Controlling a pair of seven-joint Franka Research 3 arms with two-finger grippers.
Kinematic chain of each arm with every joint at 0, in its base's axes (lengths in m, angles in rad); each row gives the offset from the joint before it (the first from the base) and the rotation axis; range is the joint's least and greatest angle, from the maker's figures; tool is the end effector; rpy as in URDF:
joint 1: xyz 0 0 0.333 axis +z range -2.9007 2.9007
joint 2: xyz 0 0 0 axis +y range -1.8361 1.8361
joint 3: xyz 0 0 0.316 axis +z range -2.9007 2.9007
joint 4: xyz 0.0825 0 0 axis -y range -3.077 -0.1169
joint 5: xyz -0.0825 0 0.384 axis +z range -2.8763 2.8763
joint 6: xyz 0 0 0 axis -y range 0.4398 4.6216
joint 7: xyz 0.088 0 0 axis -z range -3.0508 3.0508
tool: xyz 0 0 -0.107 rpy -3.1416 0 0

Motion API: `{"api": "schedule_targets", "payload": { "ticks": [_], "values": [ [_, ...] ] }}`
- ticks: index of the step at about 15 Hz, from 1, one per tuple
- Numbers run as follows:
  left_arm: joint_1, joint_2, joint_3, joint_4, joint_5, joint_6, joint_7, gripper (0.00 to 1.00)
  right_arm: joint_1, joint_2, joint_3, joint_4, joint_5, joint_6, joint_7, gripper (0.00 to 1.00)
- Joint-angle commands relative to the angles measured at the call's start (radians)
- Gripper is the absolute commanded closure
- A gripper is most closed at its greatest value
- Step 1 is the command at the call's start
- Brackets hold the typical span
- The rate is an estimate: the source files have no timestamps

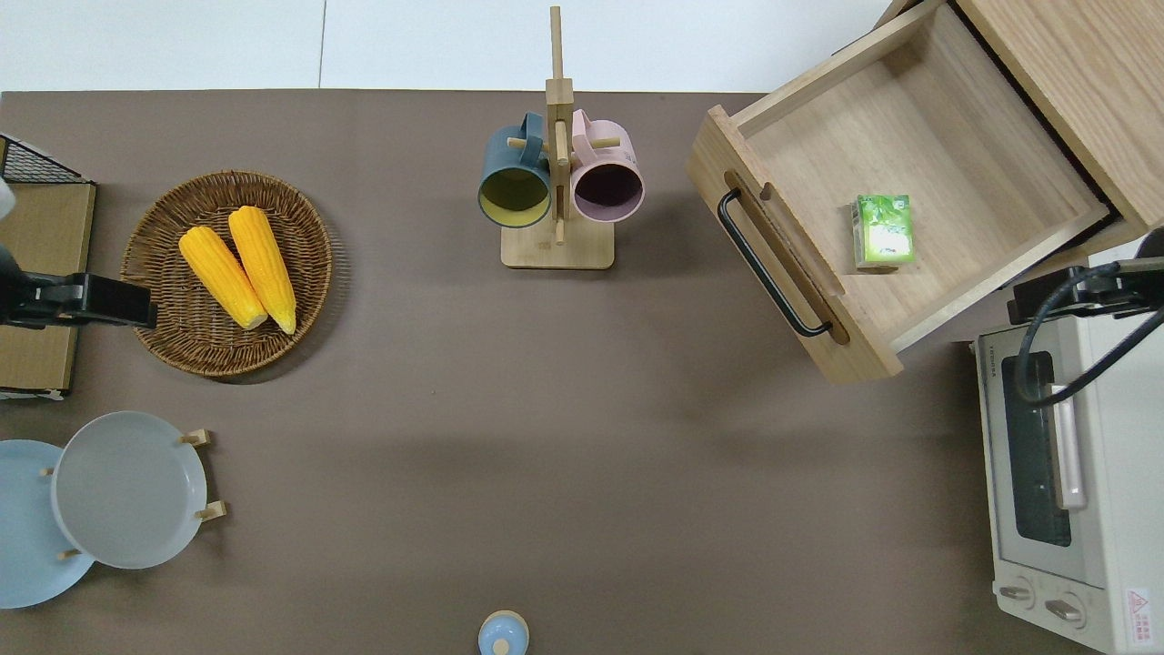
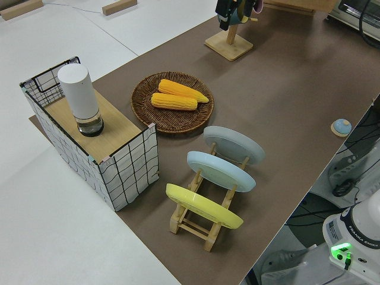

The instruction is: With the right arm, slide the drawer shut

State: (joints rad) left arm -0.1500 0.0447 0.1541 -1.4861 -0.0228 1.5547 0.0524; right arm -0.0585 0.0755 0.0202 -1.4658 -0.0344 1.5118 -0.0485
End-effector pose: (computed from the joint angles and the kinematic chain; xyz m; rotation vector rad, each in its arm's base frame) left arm 0.5673 -0.0023 0.6382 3.1252 -0.0769 0.0389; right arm 0.5717 -0.0262 0.6262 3.1097 0.0134 -0.0480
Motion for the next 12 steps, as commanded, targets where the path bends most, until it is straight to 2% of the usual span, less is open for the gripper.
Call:
{"api": "schedule_targets", "payload": {
  "ticks": [1,2,3,10,12],
  "values": [
    [-0.017,0.012,0.016,0.02,0.015,0.001,0.006,0.0,-0.009,-0.005,0.007,-0.004,-0.007,-0.001,-0.026,0.498],
    [-0.017,0.012,0.016,0.02,0.014,0.001,0.006,0.0,-0.015,-0.005,0.007,-0.004,-0.006,-0.011,-0.04,0.772],
    [-0.017,0.012,0.016,0.02,0.014,0.001,0.006,0.0,-0.015,-0.005,0.009,-0.004,-0.005,-0.021,-0.044,0.998],
    [-0.017,0.012,0.016,0.02,0.014,0.001,0.006,0.0,-0.015,-0.008,0.015,-0.001,0.004,-0.022,-0.041,1.0],
    [-0.017,0.012,0.016,0.02,0.014,0.001,0.006,0.0,-0.014,-0.006,0.014,0.034,0.002,-0.063,-0.037,1.0]
  ]
}}
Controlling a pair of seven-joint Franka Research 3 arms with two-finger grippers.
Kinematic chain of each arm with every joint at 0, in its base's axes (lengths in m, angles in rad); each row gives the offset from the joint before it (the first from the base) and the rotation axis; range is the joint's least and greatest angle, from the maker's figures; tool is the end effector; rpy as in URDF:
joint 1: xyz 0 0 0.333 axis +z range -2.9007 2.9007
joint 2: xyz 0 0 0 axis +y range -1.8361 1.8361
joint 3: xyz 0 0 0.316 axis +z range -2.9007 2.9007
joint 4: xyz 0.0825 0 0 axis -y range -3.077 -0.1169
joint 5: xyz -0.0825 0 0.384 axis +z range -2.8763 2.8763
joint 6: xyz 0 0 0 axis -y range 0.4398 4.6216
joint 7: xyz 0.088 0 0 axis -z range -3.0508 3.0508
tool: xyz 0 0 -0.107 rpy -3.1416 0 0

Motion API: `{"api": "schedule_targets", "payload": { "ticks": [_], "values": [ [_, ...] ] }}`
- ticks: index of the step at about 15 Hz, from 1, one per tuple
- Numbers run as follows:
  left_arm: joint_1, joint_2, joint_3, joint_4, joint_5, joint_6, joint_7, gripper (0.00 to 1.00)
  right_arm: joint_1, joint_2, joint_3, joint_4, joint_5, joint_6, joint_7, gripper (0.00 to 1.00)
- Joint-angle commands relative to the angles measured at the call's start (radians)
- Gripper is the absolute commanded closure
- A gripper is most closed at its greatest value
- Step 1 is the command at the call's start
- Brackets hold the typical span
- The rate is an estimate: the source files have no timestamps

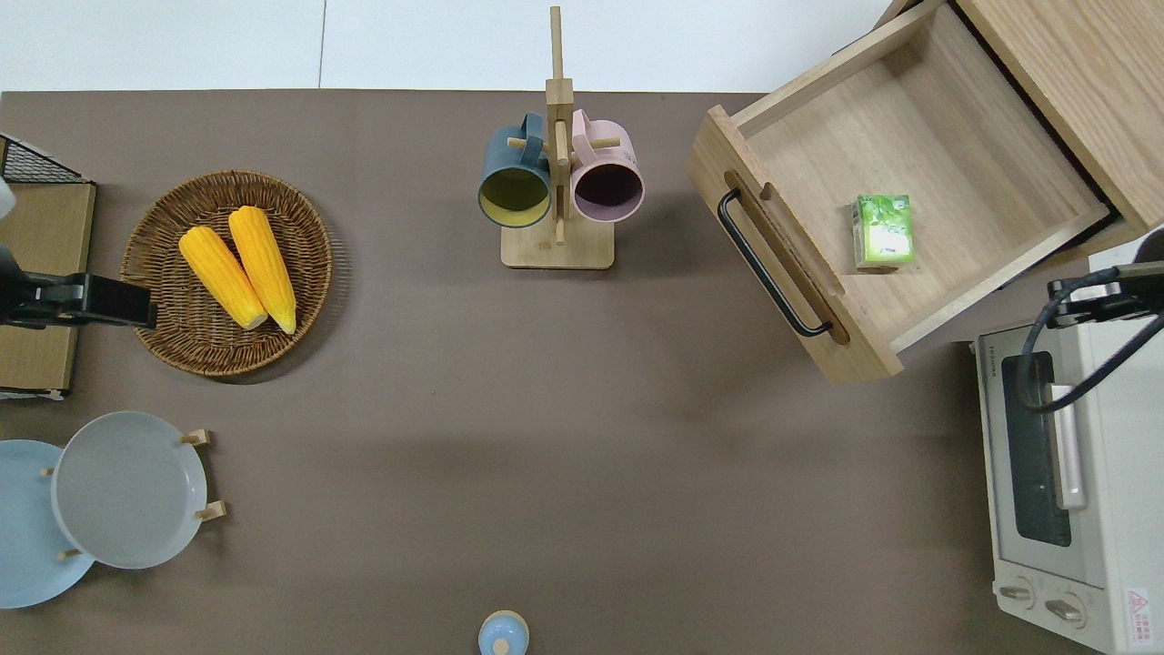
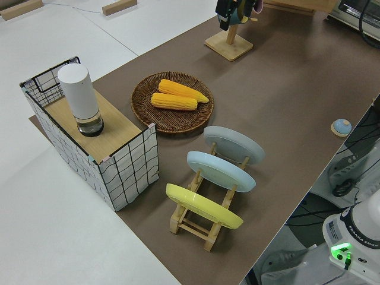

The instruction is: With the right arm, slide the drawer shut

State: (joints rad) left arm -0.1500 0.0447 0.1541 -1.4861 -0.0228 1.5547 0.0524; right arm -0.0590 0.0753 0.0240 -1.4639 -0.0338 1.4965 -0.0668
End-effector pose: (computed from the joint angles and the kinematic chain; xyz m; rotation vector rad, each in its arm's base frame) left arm 0.5673 -0.0023 0.6382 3.1252 -0.0769 0.0389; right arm 0.5701 -0.0244 0.6259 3.1107 0.0466 -0.0688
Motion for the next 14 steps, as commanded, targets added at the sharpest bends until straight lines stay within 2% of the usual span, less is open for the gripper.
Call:
{"api": "schedule_targets", "payload": {
  "ticks": [1,2,4,5,7,8,9,10,11,14],
  "values": [
    [-0.017,0.012,0.016,0.02,0.014,0.001,0.006,0.0,-0.012,-0.008,0.011,0.046,0.002,-0.067,-0.015,1.0],
    [-0.017,0.012,0.016,0.02,0.015,0.001,0.006,0.0,-0.004,-0.008,0.011,0.053,0.002,-0.097,-0.001,1.0],
    [-0.017,0.012,0.016,0.02,0.014,0.001,0.006,0.0,-0.001,-0.014,0.014,0.094,0.002,-0.171,0.05,1.0],
    [-0.017,0.012,0.016,0.02,0.014,0.001,0.006,0.0,0.004,-0.012,0.023,0.114,0.015,-0.185,0.102,1.0],
    [-0.017,0.012,0.016,0.02,0.014,0.001,0.006,0.0,0.016,-0.015,0.054,0.123,0.034,-0.186,0.206,1.0],
    [-0.017,0.012,0.016,0.02,0.014,0.001,0.006,0.0,0.021,-0.015,0.074,0.143,0.035,-0.188,0.269,1.0],
    [-0.017,0.012,0.016,0.02,0.014,0.001,0.006,0.0,0.019,-0.015,0.111,0.155,0.047,-0.188,0.338,1.0],
    [-0.017,0.012,0.016,0.02,0.015,0.001,0.006,0.0,0.019,-0.015,0.14,0.155,0.055,-0.182,0.408,1.0],
    [-0.017,0.012,0.016,0.02,0.015,0.001,0.006,0.0,0.019,-0.014,0.183,0.155,0.055,-0.17,0.48,1.0],
    [-0.017,0.012,0.016,0.02,0.014,0.001,0.006,0.0,0.019,-0.005,0.27,0.155,0.055,-0.13,0.648,1.0]
  ]
}}
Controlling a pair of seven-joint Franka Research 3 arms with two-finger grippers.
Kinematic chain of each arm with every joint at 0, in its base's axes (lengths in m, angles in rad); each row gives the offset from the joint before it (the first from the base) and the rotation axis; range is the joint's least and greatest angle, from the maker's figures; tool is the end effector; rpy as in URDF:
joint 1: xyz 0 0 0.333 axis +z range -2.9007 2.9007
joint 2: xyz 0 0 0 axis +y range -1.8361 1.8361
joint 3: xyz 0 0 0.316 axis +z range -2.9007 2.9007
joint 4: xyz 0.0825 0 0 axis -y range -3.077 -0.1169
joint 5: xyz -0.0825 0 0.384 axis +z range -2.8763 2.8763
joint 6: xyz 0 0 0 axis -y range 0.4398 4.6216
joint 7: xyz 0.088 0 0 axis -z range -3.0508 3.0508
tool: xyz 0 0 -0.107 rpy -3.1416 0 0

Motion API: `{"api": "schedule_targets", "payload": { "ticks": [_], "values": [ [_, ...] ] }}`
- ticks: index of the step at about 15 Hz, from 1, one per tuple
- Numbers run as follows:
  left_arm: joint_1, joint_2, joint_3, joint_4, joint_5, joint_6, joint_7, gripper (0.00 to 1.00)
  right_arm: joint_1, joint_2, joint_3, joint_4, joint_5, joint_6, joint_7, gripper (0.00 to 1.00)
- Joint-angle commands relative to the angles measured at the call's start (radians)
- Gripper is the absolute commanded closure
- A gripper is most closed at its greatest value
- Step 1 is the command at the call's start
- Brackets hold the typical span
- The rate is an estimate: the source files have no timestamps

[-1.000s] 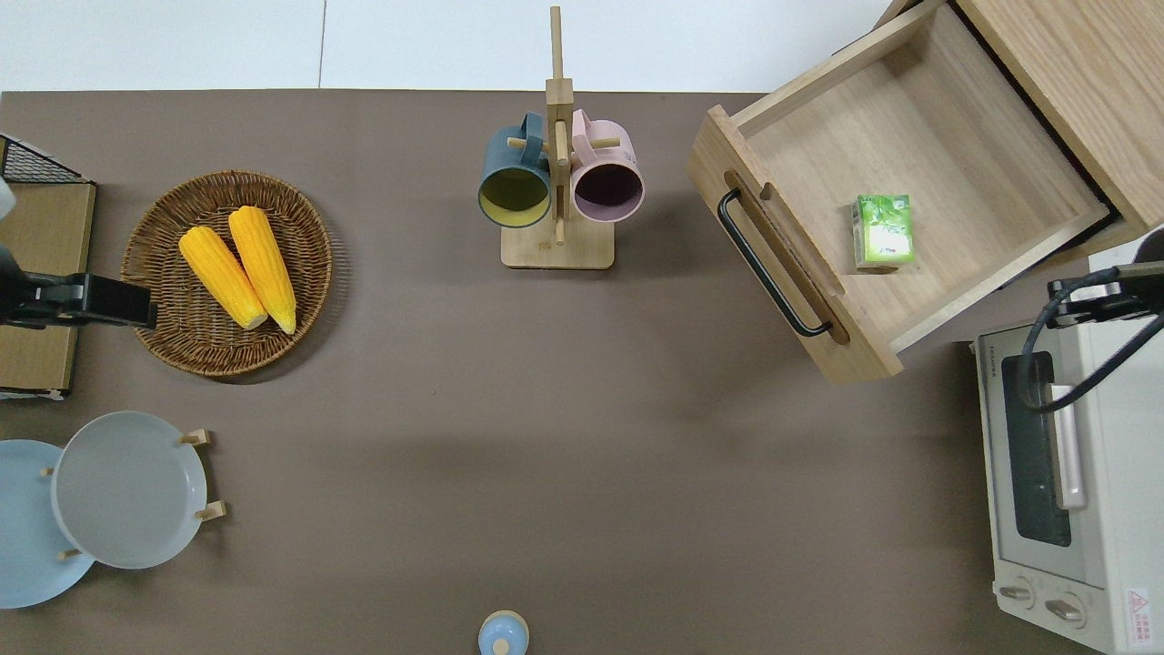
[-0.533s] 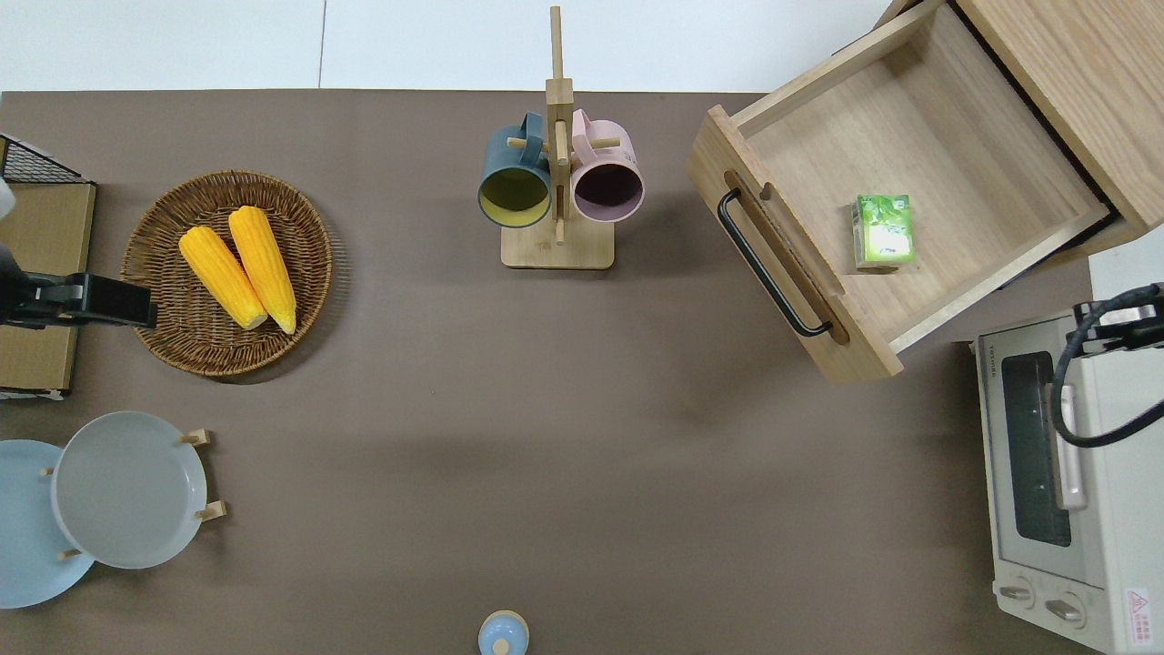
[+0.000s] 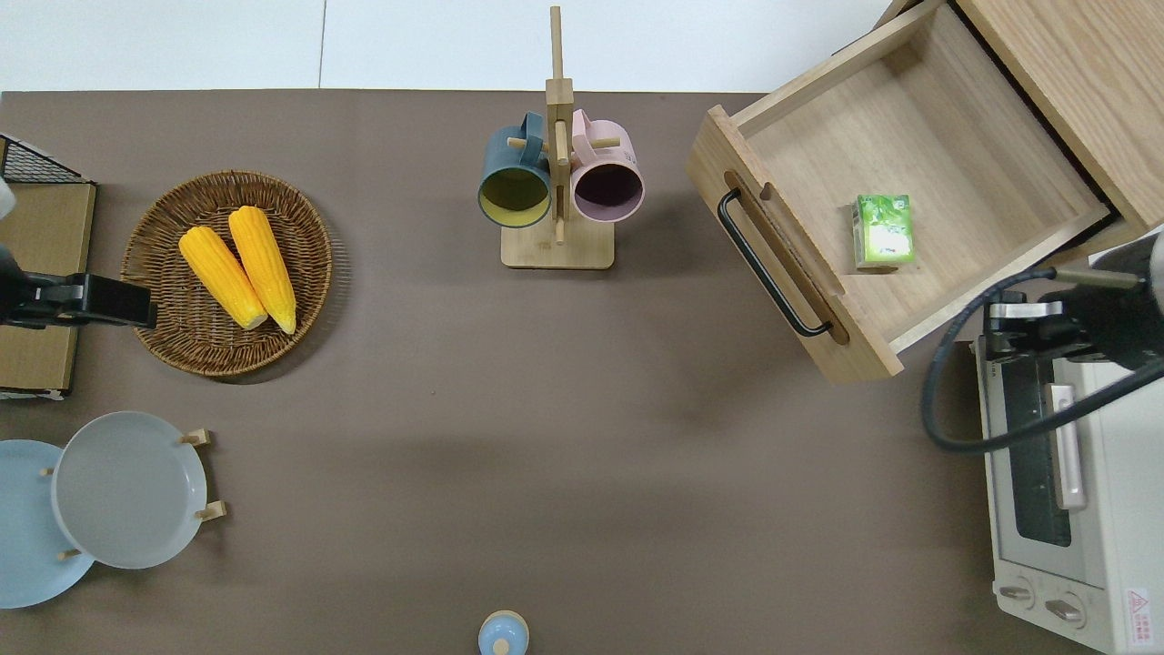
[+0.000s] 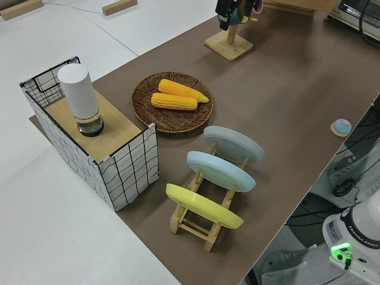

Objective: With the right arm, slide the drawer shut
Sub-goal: 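Raise the right arm and swing it over the open drawer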

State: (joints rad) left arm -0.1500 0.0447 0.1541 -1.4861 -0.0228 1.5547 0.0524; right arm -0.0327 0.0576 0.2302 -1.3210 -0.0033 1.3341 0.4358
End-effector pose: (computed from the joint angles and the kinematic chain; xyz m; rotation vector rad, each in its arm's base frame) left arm 0.5673 -0.0023 0.6382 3.1252 -0.0769 0.0389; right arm 0.5348 0.1016 0.6880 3.1145 -0.3741 -0.0689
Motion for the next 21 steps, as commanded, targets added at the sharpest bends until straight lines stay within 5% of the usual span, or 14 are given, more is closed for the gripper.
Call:
{"api": "schedule_targets", "payload": {
  "ticks": [1,3,10,21],
  "values": [
    [-0.017,0.012,0.016,0.02,0.014,0.001,0.006,0.0,0.0,0.018,0.093,0.013,0.023,0.054,0.203,1.0],
    [-0.017,0.012,0.016,0.02,0.014,0.001,0.006,0.0,0.077,0.054,0.103,0.013,0.014,0.109,0.384,1.0],
    [-0.017,0.012,0.016,0.02,0.015,0.001,0.006,0.0,0.241,0.226,0.095,0.006,-0.079,0.27,0.763,1.0],
    [-0.017,0.012,0.016,0.02,0.014,0.001,0.006,0.0,0.243,0.353,0.067,0.003,-0.141,0.369,0.988,1.0]
  ]
}}
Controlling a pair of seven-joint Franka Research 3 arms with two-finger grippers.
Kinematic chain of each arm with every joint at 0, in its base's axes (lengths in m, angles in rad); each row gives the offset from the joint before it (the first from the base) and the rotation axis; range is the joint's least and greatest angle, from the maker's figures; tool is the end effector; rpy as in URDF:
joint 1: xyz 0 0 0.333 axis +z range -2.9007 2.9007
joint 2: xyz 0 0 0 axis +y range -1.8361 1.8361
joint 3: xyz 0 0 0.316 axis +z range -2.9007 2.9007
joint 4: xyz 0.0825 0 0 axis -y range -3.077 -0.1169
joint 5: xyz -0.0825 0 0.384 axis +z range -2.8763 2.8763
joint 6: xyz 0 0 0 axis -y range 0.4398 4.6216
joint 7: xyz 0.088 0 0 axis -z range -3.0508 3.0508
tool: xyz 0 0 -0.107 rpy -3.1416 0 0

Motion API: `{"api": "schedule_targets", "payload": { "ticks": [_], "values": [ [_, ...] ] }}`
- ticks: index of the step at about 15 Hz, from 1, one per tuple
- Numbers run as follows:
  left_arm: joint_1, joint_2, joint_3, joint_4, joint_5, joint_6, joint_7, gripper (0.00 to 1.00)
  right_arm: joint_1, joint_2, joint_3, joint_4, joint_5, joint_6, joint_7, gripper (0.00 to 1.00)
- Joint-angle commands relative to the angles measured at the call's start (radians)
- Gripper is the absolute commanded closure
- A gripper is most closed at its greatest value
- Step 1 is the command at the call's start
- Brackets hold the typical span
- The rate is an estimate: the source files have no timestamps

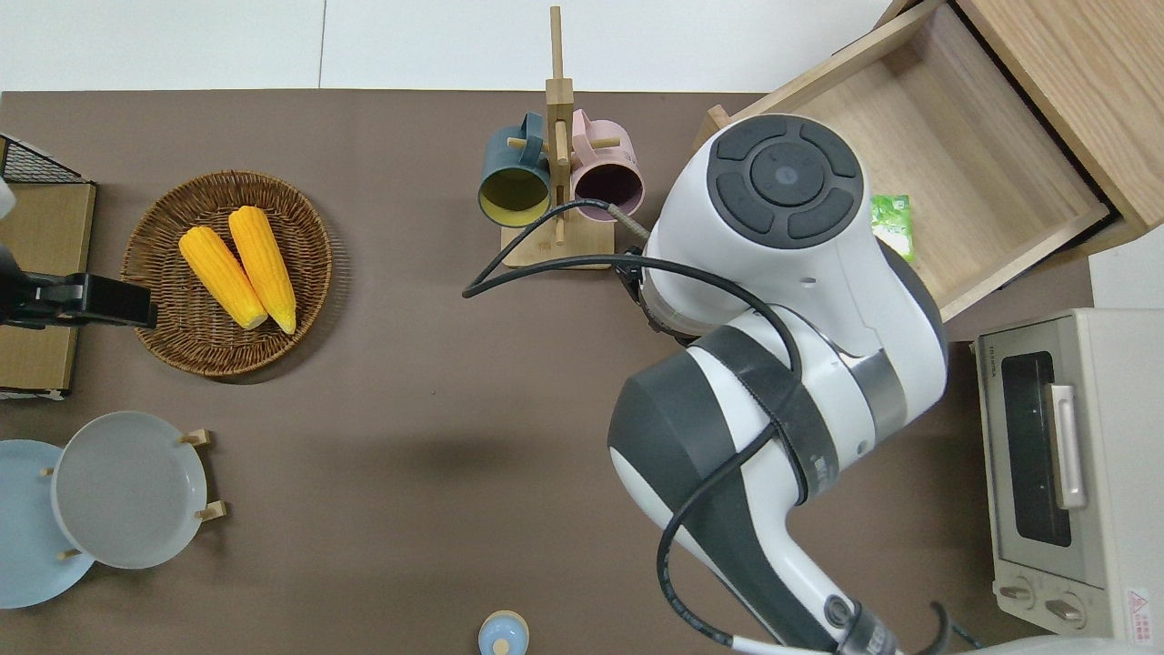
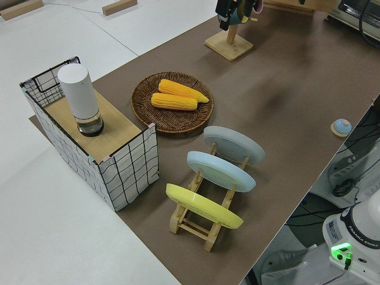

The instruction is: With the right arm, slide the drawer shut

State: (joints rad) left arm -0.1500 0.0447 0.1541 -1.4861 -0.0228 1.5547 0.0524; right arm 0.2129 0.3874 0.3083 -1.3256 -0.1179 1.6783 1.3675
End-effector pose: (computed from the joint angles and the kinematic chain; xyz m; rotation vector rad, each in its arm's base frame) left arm 0.5673 -0.0023 0.6382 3.1252 -0.0769 0.0389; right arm 0.6030 0.2913 0.5209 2.8462 -1.2936 -0.0133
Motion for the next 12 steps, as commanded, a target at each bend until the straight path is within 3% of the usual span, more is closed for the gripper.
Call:
{"api": "schedule_targets", "payload": {
  "ticks": [1,6,12],
  "values": [
    [-0.017,0.012,0.016,0.02,0.015,0.001,0.006,0.0,-0.007,0.025,-0.011,0.008,-0.025,0.04,0.067,1.0],
    [-0.017,0.012,0.016,0.02,0.014,0.001,0.006,0.0,-0.029,0.039,-0.012,0.006,-0.02,0.064,0.111,1.0],
    [-0.017,0.012,0.016,0.02,0.014,0.001,0.006,0.0,-0.053,0.071,-0.015,0.008,-0.022,0.156,0.111,1.0]
  ]
}}
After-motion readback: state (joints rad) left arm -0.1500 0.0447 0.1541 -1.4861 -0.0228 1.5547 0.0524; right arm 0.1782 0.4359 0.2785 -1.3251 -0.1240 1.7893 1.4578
